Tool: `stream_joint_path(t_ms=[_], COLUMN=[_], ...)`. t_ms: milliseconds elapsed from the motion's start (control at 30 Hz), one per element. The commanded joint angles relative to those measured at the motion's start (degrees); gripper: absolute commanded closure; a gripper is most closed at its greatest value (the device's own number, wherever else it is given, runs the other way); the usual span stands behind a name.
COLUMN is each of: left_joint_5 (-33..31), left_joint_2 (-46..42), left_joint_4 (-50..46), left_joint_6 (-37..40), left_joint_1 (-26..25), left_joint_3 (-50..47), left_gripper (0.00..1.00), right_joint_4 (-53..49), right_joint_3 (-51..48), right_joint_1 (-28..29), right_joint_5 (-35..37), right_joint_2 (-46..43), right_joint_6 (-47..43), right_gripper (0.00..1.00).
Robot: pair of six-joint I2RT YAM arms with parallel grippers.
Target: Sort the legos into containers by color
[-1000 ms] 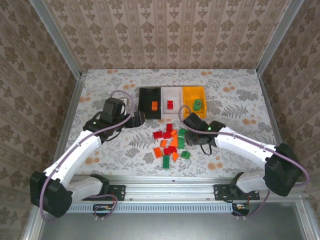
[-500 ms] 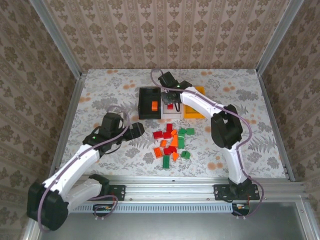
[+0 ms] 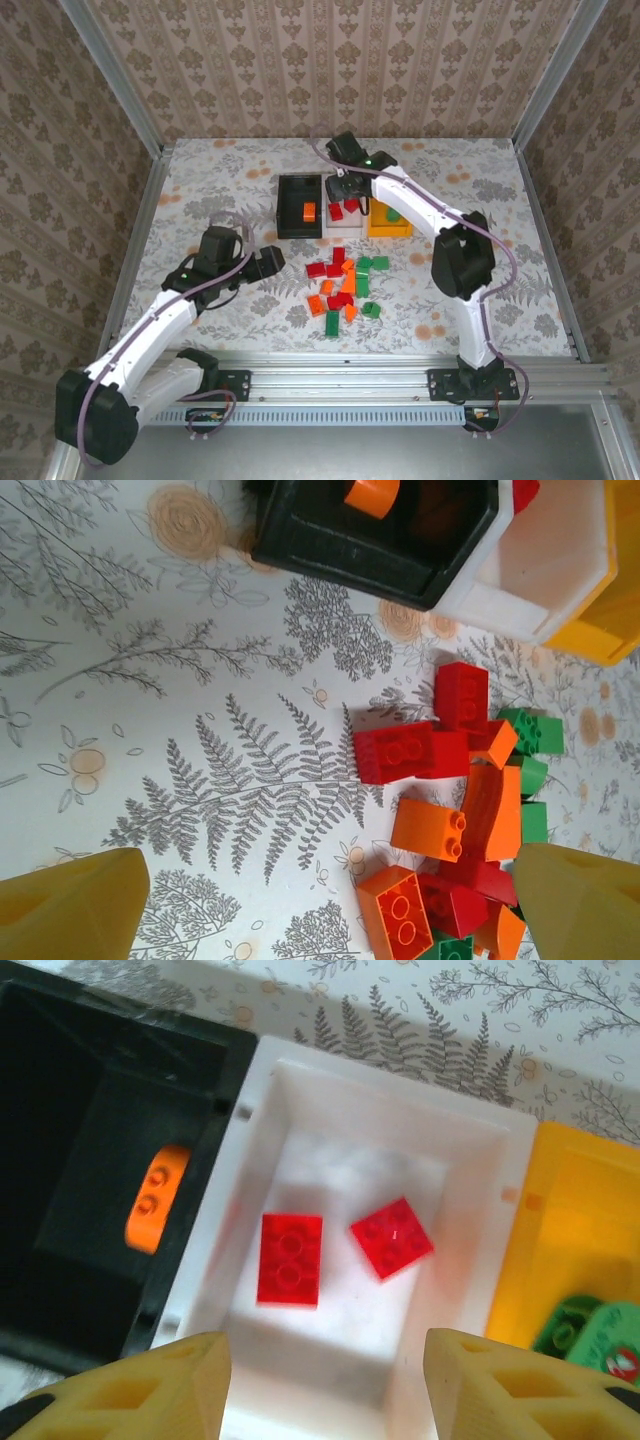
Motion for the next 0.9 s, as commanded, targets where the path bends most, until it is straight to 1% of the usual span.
stream_joint_path(t_ms=[0, 100, 133, 200, 267, 333, 400, 467, 567, 700, 867], left_joint_5=[-0.9, -6.4, -8.3, -10.2, -11.8, -15.0, -15.8, -16.3, -16.5, -16.1, -17.1], left_joint_2=[2.9, 8.9, 11.2, 17.3, 22.5, 27.4, 32.8, 36.4, 37.9, 35.8, 32.9], left_joint_4=[-0.6, -4.4, -5.7, -7.9, -9.0, -10.7, -11.6, -12.9, -12.9, -10.8, -10.0], left_joint_6=[4.2, 9.4, 10.7, 12.8, 14.4, 15.9, 17.3, 18.4, 19.0, 17.8, 16.3], left_joint_1=[-4.2, -10.4, -12.2, -15.3, -17.5, -18.8, -18.9, -19.0, -19.0, -18.8, -17.7], left_joint_3=[0.8, 5.0, 6.7, 10.9, 14.0, 17.0, 19.9, 22.7, 24.5, 23.1, 21.0], left_gripper=[0.10, 0.17, 0.18, 0.23, 0.25, 0.26, 0.28, 0.30, 0.30, 0.29, 0.28], right_joint_4=[2.0, 5.3, 6.2, 7.3, 7.3, 8.0, 8.6, 8.6, 8.5, 9.8, 13.9], right_joint_3=[-10.0, -22.2, -25.6, -31.9, -36.6, -40.3, -43.1, -44.5, -45.9, -49.5, -53.4], right_joint_1=[1.3, 1.4, 1.4, 1.3, 1.2, 1.0, 0.5, 0.1, -0.2, 0.2, 0.6], right_joint_5=[-1.5, -2.0, -1.9, -1.2, 0.2, 0.5, 0.2, 0.2, -1.1, -5.6, -5.4], right_joint_2=[-10.0, -17.4, -19.8, -24.0, -26.8, -29.4, -31.6, -33.1, -34.6, -34.2, -31.4], right_joint_6=[1.6, 4.1, 4.8, 6.2, 7.4, 8.3, 9.0, 9.1, 9.4, 12.6, 14.7], right_gripper=[0.45, 0.45, 0.45, 0.45, 0.45, 0.45, 0.44, 0.44, 0.44, 0.44, 0.44])
